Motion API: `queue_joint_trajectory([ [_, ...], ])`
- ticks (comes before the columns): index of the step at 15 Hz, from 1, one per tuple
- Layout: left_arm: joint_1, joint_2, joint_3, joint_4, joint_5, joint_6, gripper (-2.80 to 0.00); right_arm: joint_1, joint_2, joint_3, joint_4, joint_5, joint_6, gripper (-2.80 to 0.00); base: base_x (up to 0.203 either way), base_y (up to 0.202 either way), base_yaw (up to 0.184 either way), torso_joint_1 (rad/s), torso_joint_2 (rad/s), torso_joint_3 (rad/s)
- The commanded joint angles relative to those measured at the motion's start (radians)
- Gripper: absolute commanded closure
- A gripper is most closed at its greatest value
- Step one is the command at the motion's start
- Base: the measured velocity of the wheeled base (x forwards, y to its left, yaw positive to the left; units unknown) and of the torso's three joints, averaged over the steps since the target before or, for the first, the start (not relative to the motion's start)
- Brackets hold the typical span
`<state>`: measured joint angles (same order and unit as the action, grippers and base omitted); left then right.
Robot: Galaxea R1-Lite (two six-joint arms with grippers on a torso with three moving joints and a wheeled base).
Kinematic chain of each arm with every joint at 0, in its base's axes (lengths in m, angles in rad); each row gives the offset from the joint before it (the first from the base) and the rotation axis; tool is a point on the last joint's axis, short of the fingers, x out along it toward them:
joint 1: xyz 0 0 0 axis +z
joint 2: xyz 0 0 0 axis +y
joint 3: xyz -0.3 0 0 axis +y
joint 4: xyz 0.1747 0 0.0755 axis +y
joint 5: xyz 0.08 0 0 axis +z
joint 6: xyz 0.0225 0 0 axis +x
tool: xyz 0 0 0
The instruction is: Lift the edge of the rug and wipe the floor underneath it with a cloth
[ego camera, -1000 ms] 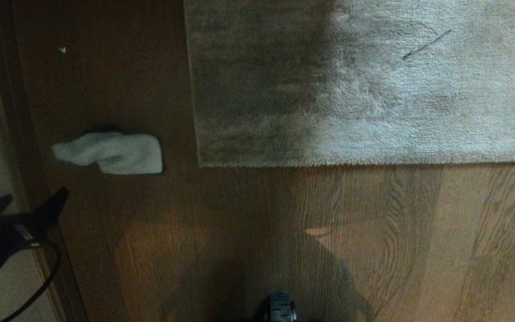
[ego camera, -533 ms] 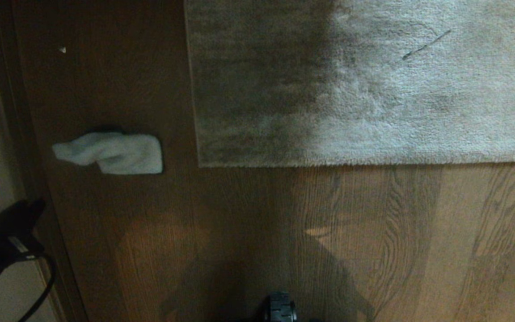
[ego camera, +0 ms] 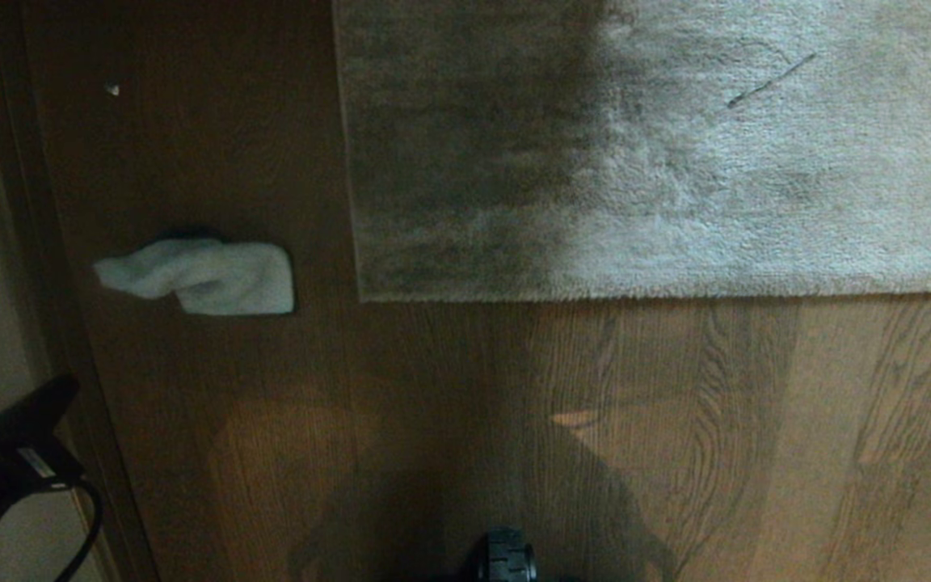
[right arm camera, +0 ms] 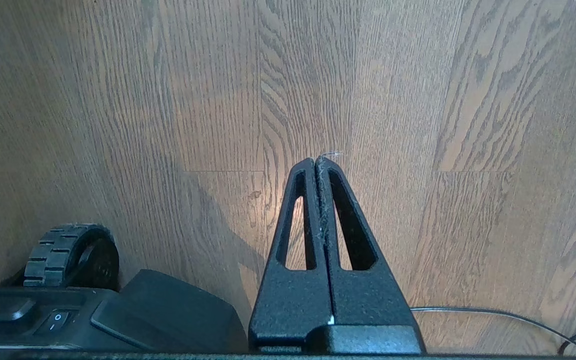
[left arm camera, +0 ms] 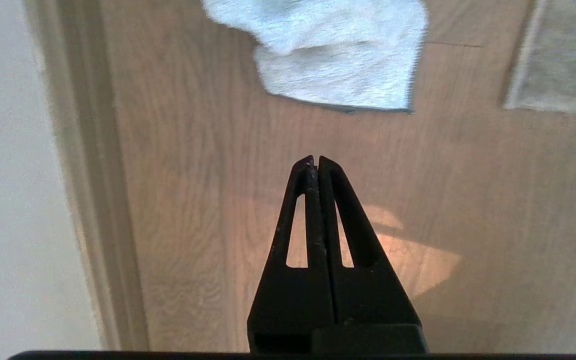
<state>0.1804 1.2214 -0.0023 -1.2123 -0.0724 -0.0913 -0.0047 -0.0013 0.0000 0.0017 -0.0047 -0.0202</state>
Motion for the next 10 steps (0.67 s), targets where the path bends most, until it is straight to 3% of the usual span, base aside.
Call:
queue_joint_trajectory([
  [1,0.001,-0.028,0.001,0.001,-0.013,-0.002,0.0,0.0,0.001,0.0,0.0,0.0,-0.001,0.0,0.0,0.0,0.0,0.0,0.0,0.0],
  [8,-0.006,-0.222,0.002,0.206,-0.044,0.0,0.0,0.0,0.001,0.0,0.0,0.0,0.0,0.0,0.0,0.0,0.0,0.0,0.0,0.0],
  [10,-0.068,-0.301,0.002,0.284,-0.04,-0.002,0.0,0.0,0.001,0.0,0.0,0.002,0.0,0.0,0.0,0.0,0.0,0.0,0.0,0.0],
])
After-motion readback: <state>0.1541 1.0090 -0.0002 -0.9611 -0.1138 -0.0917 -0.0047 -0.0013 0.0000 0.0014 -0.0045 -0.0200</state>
